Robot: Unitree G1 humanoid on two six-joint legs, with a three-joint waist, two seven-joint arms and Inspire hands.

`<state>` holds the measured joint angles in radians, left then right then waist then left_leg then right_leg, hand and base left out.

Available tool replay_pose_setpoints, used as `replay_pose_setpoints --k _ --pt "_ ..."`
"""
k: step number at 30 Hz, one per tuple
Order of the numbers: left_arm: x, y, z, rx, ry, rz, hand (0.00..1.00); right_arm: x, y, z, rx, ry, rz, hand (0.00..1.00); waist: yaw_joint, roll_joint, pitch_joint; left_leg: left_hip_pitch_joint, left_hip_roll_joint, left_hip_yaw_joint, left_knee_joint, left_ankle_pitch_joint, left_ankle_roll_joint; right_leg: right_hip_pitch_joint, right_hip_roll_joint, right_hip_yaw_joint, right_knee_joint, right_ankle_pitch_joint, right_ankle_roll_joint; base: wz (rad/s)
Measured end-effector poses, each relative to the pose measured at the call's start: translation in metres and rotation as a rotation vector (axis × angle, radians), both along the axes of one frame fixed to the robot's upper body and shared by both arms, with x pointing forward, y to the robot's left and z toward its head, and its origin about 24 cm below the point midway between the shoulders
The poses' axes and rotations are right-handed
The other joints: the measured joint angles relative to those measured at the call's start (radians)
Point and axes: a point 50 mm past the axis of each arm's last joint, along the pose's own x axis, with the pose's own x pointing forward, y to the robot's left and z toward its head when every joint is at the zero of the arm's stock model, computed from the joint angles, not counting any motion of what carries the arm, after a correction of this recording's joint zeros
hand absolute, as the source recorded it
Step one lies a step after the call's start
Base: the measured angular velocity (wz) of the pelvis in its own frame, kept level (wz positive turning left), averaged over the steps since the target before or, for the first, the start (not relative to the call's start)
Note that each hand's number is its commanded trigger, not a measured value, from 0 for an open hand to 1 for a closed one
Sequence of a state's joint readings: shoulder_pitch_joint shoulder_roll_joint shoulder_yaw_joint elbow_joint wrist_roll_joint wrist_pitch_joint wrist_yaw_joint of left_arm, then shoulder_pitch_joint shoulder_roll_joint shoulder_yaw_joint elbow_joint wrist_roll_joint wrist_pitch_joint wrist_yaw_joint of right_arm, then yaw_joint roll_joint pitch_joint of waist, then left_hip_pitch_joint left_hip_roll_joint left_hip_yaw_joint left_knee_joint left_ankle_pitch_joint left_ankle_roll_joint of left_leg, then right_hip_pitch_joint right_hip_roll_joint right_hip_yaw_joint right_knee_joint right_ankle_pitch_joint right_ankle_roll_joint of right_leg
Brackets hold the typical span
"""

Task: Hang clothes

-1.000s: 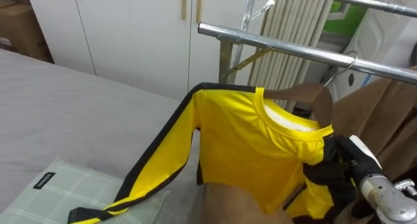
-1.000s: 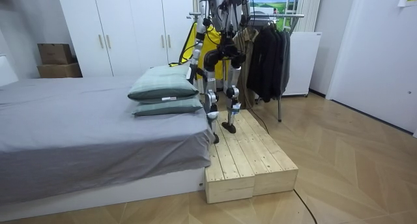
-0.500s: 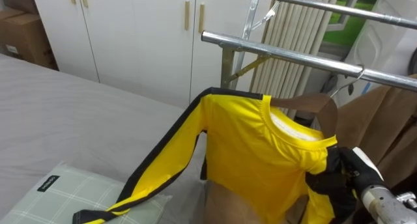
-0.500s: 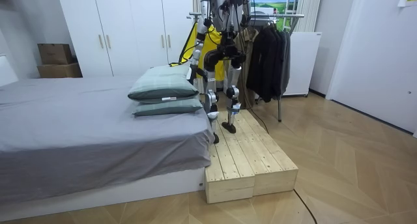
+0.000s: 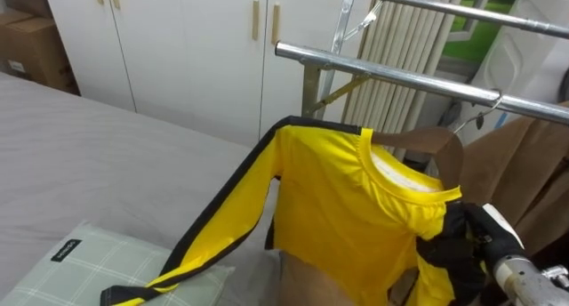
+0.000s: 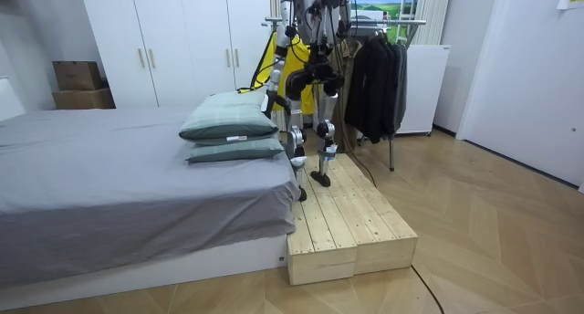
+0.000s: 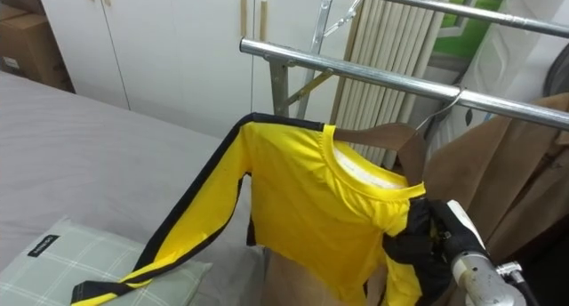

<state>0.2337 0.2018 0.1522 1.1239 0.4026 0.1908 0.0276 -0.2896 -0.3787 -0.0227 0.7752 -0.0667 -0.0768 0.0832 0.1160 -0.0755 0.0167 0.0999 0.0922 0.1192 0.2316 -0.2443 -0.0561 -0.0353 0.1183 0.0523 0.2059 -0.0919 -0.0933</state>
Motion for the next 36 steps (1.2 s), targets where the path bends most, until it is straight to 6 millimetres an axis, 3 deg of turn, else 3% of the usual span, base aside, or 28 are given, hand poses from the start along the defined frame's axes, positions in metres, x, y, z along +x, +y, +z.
replay_pose_setpoints --k 36 --pt "-0.0017 0.0002 0.0001 0.0 0.004 0.002 0.0 -0.0012 -0.0078 0.0021 -0.016 -0.01 -0.044 0.0 -0.006 -0.003 -0.0008 0.001 -0.001 0.001 0.001 0.0 0.0 -0.001 -0.004 0.006 0.001 -0.001 0.001 0.0"
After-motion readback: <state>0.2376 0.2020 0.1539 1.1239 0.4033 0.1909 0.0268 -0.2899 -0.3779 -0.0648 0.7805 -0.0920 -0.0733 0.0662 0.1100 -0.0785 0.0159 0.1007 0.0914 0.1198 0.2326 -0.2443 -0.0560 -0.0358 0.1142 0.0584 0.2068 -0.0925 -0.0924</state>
